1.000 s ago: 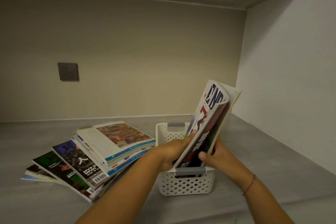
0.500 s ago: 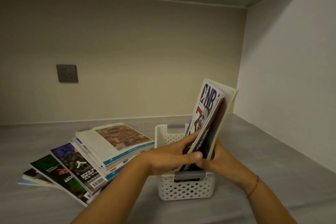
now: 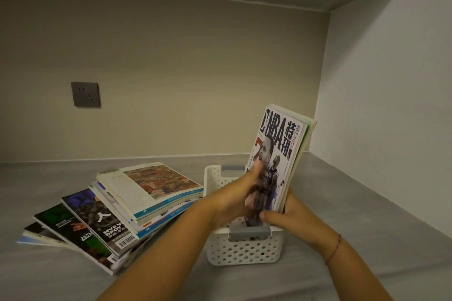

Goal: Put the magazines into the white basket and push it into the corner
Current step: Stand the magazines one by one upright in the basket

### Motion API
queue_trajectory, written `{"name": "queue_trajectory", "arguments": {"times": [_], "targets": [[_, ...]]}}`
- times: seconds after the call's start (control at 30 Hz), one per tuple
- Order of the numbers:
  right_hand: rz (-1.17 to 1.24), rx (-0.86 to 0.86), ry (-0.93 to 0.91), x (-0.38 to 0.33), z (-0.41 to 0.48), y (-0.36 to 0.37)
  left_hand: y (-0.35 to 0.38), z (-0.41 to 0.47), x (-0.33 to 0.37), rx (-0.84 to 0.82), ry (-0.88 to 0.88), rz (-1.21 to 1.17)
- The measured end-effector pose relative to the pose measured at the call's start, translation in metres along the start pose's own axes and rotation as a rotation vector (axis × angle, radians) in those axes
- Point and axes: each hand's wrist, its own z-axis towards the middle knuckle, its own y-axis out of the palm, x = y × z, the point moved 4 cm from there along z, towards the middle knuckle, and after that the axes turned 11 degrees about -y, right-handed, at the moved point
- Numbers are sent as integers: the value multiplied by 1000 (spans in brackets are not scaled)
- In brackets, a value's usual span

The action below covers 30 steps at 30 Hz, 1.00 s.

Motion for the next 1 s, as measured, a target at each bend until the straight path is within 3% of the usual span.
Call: {"name": "queue_trajectory", "arguments": {"times": [0.13, 0.27, 0.53, 0.67, 0.77, 0.87, 0.93, 1.0], "targets": [[-50, 27, 65, 4, -3, 0, -43, 14, -14, 274, -282, -127], [-57, 127, 54, 6, -2, 4, -33, 26, -17, 160, -480, -57], [52, 316, 22, 6, -2, 5, -21, 33, -19, 40, -349, 12], [76, 364, 88, 14, -6, 2, -22, 30, -20, 103, -302, -10], [92, 396, 126, 18, -8, 0, -52, 18, -5, 367, -70, -11], [87, 401, 135, 18, -8, -1, -115, -16, 0, 833, 103, 55], [88, 401, 138, 17, -7, 0, -166, -46, -18, 1182, -41, 208], [94, 399, 143, 16, -6, 1, -206, -74, -45, 1398, -292, 334]]}}
